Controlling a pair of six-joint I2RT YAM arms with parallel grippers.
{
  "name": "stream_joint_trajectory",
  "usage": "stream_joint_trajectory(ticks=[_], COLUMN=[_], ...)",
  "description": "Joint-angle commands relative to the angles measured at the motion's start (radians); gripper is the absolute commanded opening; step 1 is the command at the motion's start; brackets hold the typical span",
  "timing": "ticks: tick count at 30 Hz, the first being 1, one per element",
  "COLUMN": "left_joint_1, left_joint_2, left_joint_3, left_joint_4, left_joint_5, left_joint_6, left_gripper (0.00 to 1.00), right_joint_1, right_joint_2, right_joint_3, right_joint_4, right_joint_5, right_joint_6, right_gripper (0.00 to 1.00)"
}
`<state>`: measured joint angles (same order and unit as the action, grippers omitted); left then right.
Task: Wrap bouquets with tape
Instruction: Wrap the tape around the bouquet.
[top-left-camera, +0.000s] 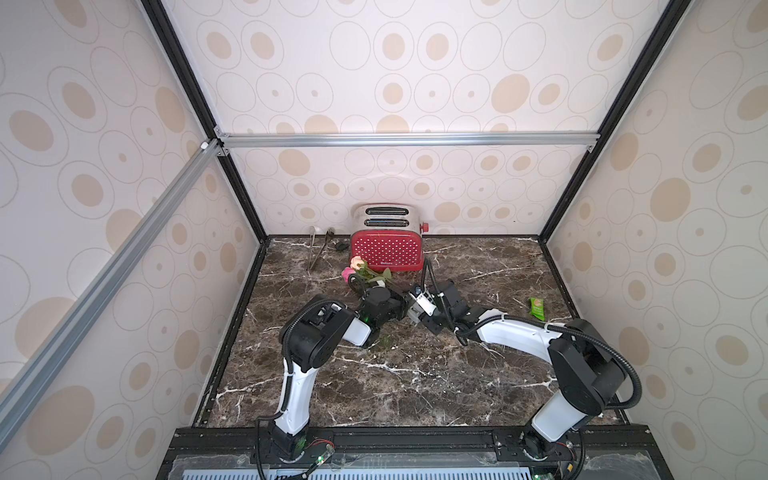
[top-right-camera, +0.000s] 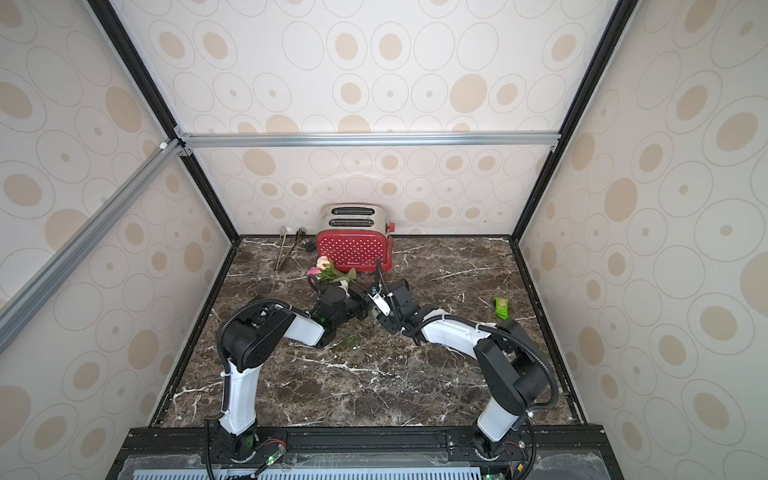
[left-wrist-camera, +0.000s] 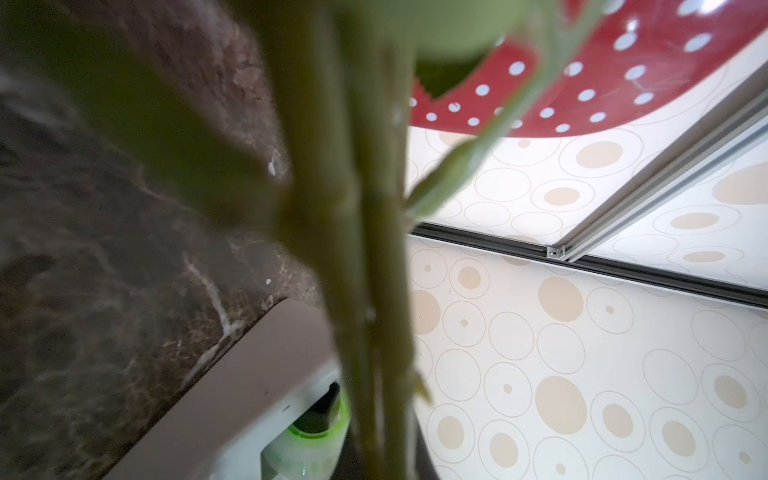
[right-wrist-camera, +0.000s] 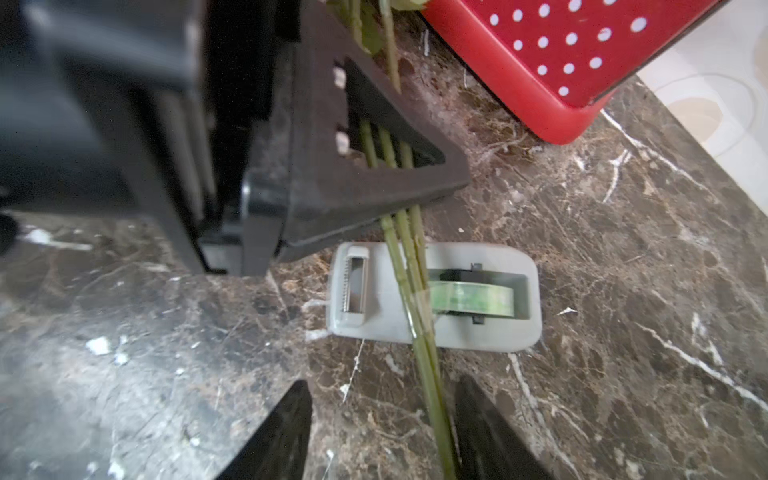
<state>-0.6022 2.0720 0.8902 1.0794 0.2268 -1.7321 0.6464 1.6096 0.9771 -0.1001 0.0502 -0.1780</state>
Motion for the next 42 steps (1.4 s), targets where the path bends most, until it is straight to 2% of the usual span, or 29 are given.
stream_joint_trajectory(ticks=[1,5,9,15,24,26,37,42], left_joint_1=[-0.005,-0.006,-0.007,-0.008,-0.008,-0.008,-0.007,-0.005], left_joint_2=[0.002,0.015,0.034,0.047,0.08,0.08,0.087,0.089], left_joint_3=[0.003,-0.006,-0.024,-0.042,-0.029,-0.028,-0.029,-0.024], left_joint_4=[0.132,0.187,0.257,0.321,0.379,0.38,0.403,0.407], left_joint_5=[-0.007,-0.001,0.003,0.004,0.033,0.039,0.055,0.061], left_joint_6=[0.031,0.067,0.089,0.117,0.122,0.125,0.128,0.128], left_gripper=[0.0,0.0,0.0,0.0,0.0,0.0,0.0,0.0], right_joint_1=[-0.079,-0.196,-0.296,-0.348,-0.361,-0.391,-0.416,-0.416], right_joint_2=[-0.048,-0.035,0.013,0.116,0.224,0.235,0.316,0.33], right_joint_3=[0.048,0.08,0.077,0.08,0.099,0.085,0.026,-0.04], right_joint_4=[-0.124,-0.177,-0.116,0.015,0.113,0.137,0.356,0.548], right_joint_5=[-0.238,-0.516,-0.801,-1.028,-1.123,-1.124,-1.192,-1.228], right_joint_6=[0.189,0.333,0.503,0.676,0.787,0.805,0.977,1.109], right_gripper=[0.61,0.62,0.62,0.61,0.57,0.57,0.57,0.52])
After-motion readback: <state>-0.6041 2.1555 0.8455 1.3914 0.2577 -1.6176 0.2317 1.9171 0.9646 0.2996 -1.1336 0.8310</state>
